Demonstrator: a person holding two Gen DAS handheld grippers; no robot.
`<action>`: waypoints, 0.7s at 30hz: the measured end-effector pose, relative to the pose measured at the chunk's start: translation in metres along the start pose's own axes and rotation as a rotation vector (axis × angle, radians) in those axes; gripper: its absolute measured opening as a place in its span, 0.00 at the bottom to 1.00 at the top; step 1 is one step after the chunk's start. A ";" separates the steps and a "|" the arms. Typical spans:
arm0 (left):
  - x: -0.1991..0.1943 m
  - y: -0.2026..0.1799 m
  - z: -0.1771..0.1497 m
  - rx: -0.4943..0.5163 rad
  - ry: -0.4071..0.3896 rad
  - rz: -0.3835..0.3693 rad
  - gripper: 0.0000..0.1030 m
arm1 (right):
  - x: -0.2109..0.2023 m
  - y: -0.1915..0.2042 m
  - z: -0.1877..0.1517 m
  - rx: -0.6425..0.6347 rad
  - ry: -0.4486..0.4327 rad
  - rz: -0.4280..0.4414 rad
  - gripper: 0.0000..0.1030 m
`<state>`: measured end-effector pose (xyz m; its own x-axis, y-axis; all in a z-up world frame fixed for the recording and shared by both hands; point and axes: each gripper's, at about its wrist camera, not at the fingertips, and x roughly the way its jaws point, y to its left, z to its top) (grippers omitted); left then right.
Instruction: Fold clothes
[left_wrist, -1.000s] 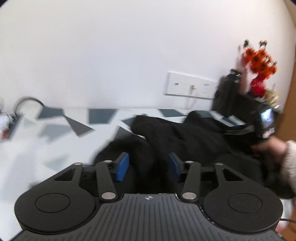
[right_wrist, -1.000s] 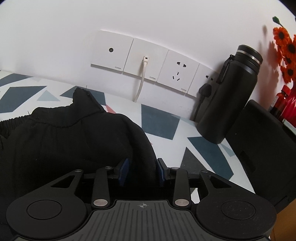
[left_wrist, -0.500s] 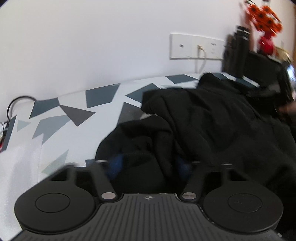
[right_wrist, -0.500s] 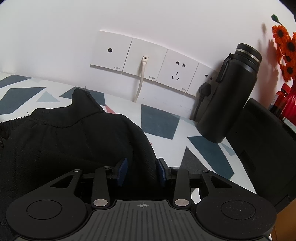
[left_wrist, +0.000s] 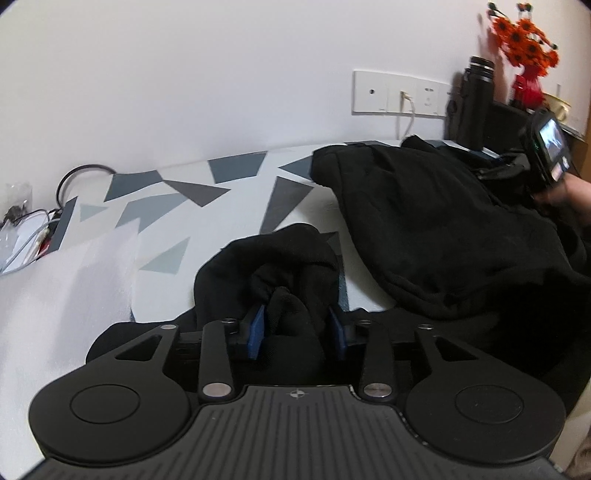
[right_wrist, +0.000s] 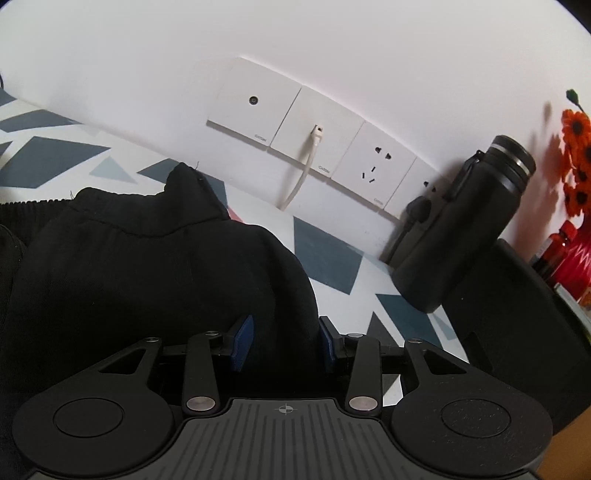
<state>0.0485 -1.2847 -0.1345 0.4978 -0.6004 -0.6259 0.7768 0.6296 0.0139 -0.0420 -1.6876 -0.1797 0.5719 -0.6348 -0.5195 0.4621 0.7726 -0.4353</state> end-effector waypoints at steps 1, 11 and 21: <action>0.001 -0.001 0.003 -0.002 -0.005 0.011 0.49 | 0.000 -0.001 0.000 0.007 0.000 0.005 0.35; 0.002 -0.014 0.055 -0.066 -0.099 -0.076 0.63 | 0.005 -0.048 0.002 0.241 0.062 0.247 0.63; 0.077 -0.014 0.098 -0.224 -0.006 -0.167 0.81 | 0.023 -0.043 0.049 0.177 -0.011 0.342 0.84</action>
<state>0.1143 -1.3881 -0.1067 0.3731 -0.7074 -0.6003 0.7442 0.6146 -0.2617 -0.0157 -1.7349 -0.1365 0.7203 -0.3404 -0.6045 0.3526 0.9300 -0.1036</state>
